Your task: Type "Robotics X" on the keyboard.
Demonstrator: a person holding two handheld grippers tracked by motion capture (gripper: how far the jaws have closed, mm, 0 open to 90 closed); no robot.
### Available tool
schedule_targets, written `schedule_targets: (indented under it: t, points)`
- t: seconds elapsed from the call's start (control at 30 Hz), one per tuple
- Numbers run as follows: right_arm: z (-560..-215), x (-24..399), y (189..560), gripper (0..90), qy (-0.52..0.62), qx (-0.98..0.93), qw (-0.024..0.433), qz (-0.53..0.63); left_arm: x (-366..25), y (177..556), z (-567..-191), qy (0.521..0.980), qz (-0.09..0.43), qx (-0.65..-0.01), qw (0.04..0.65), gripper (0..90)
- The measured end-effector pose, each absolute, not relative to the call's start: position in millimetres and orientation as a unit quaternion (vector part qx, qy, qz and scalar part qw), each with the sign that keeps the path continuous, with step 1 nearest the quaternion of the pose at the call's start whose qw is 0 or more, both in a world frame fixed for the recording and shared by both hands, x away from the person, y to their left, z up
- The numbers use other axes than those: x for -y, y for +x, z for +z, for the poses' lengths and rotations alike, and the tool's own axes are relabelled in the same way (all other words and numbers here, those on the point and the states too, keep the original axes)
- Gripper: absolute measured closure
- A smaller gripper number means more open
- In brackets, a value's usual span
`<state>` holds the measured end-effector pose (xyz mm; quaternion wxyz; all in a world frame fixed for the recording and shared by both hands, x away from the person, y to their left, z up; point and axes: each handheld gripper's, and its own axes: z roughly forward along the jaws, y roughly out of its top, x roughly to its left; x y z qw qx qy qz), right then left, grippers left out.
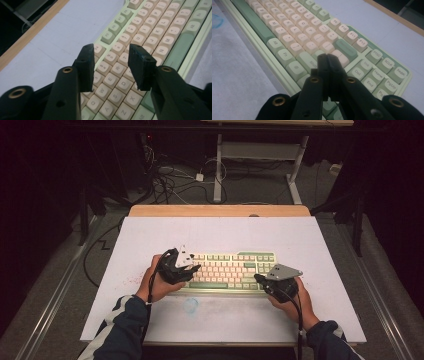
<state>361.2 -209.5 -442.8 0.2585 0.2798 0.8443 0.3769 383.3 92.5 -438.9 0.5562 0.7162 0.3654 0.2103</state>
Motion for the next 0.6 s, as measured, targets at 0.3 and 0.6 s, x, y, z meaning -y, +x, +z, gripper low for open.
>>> schedule_targets:
  t: [0.3, 0.6]
  points:
    - [-438, 215, 357, 90.0, 0.281, -0.84, 0.262, 0.384, -113, 366, -441, 0.69, 0.239, -0.371, 0.573, 26.1]
    - [-436, 215, 358, 90.0, 0.284, -0.836, 0.26, 0.39, -136, 348, -454, 0.688, 0.248, -0.377, 0.569, 25.4]
